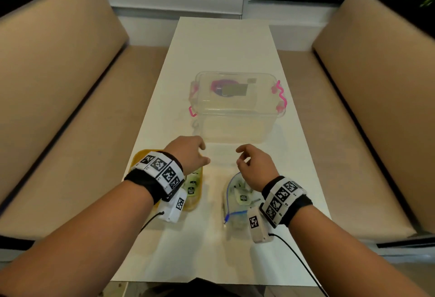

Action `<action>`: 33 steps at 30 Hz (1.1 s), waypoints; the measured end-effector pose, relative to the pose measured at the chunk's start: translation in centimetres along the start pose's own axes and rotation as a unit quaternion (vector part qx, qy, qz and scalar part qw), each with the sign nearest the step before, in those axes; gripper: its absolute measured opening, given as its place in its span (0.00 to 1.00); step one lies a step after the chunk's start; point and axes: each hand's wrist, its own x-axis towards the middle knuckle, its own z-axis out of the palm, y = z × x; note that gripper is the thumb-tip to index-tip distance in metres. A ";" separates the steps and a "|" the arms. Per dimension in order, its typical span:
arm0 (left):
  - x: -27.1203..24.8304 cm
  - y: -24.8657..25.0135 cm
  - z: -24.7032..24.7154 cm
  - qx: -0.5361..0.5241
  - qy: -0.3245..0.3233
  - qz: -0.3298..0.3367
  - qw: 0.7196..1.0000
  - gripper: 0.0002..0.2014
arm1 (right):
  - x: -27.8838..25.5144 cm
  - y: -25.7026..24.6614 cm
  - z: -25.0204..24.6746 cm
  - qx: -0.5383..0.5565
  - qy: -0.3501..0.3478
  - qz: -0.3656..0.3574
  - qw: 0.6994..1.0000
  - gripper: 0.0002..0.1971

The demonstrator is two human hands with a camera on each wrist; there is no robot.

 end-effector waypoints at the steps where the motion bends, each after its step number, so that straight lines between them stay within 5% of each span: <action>1: 0.0 1.3 0.4 -0.025 0.000 0.034 0.999 0.17 | -0.3 0.8 -1.0 -0.037 -0.005 0.000 0.999 0.11; 6: 0.0 7.6 4.5 -0.003 -0.061 0.157 0.986 0.10 | -1.7 4.6 -3.8 -0.215 -0.106 0.068 0.968 0.09; 10: 0.1 9.3 7.7 0.121 -0.163 0.134 0.970 0.21 | -2.7 6.1 -4.6 -0.261 -0.197 0.077 0.942 0.20; 13: -0.1 9.2 8.6 0.145 -0.174 0.104 0.968 0.29 | -3.1 6.6 -4.3 -0.163 -0.251 0.131 0.945 0.30; 19: -1.2 9.3 9.9 0.130 -0.130 0.067 0.981 0.24 | -2.6 8.4 -3.1 -0.100 -0.255 0.109 0.956 0.39; 29: -2.4 8.7 9.9 0.005 0.016 -0.017 1.000 0.09 | -2.4 9.9 -4.7 -0.107 -0.212 -0.011 0.971 0.30; 33: -2.3 9.0 9.0 -0.048 0.082 -0.013 0.995 0.05 | -2.5 9.9 -5.4 -0.102 -0.135 -0.065 0.983 0.27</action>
